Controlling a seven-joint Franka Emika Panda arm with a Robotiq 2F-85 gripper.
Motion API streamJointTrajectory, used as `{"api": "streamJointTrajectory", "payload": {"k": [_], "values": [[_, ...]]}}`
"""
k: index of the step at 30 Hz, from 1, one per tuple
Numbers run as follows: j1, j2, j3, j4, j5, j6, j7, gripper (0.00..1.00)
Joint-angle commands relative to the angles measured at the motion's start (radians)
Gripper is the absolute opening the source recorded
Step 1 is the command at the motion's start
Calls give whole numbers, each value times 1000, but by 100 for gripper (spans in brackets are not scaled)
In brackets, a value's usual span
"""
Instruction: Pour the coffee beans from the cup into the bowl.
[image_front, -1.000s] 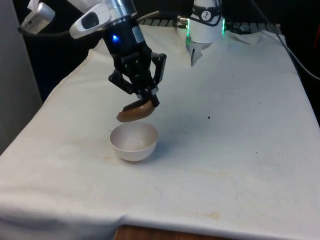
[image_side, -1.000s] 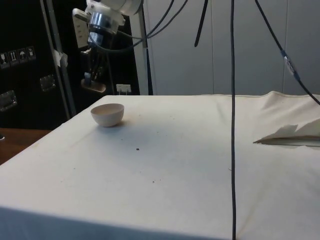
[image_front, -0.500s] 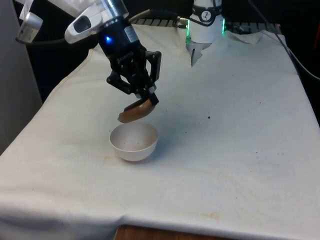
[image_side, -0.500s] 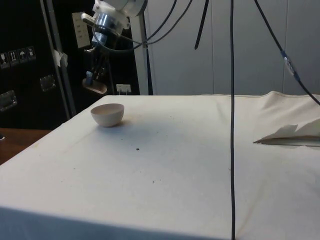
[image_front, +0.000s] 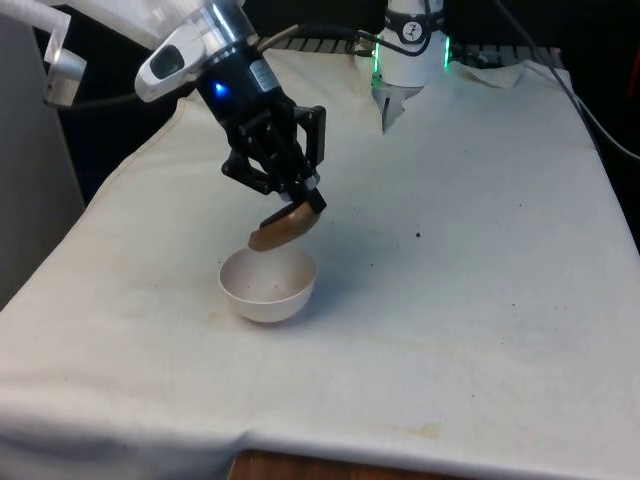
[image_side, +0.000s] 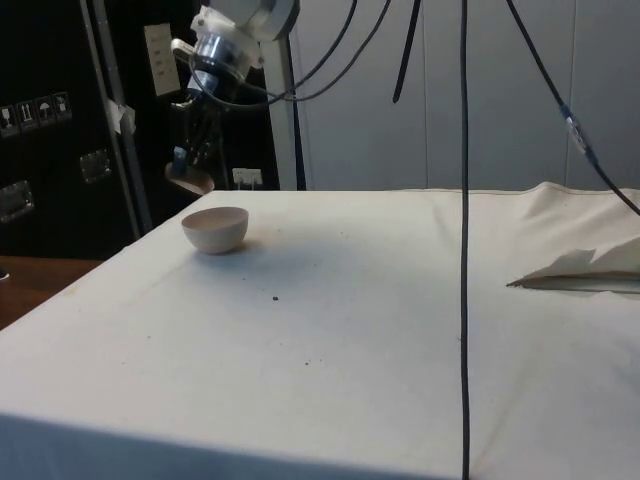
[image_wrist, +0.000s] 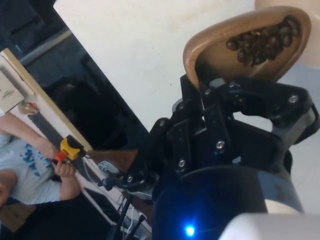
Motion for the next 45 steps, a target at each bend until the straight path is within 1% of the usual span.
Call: {"api": "streamJointTrajectory", "payload": {"k": [1,5,6,7,11,14,15,16,23,24,25,30,31,32,38,39,40,45], "values": [[-4,-3,1,-7,11,-8,-6,0],[-3,-8,-9,-22,34,-23,-20,0],[0,0,-12,-12,30,-24,-17,0],[-2,-9,-12,-25,39,-27,-23,0],[-1,-11,-21,-35,58,-42,-34,0],[-3,-10,-25,-41,76,-53,-42,0],[0,-5,-29,-35,73,-54,-40,0],[-3,-9,-27,-42,81,-56,-43,0],[-7,-2,-34,-42,128,-83,-54,0],[0,-2,-41,-43,127,-79,-54,0],[-8,-1,-37,-41,136,-89,-56,0],[-8,5,-53,-38,188,-123,-73,0],[0,3,-59,-42,180,-113,-73,0],[-8,6,-56,-38,197,-129,-76,0],[-8,14,-74,-38,254,-166,-94,0],[0,10,-80,-42,248,-157,-95,0],[-8,15,-77,-37,260,-171,-96,0],[-10,27,-92,-33,305,-198,-104,0]]}}
